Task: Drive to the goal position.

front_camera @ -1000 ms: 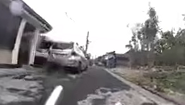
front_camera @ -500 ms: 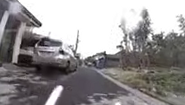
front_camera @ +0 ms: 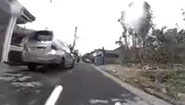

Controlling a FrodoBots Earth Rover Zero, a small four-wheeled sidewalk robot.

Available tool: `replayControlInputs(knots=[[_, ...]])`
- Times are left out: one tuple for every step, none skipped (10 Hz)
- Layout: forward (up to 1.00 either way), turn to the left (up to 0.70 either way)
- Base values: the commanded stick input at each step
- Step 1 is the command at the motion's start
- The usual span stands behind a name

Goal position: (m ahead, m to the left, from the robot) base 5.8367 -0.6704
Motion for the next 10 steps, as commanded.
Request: replayControlInputs(knots=[[1.00, 0.18], [1.00, 0.18], [1.00, 0.06], [1.00, -0.29], [1.00, -0.40], [1.00, -0.40], [1.00, -0.40], [1.00, -0.40], [1.00, -0.40], [1.00, -0.38]])
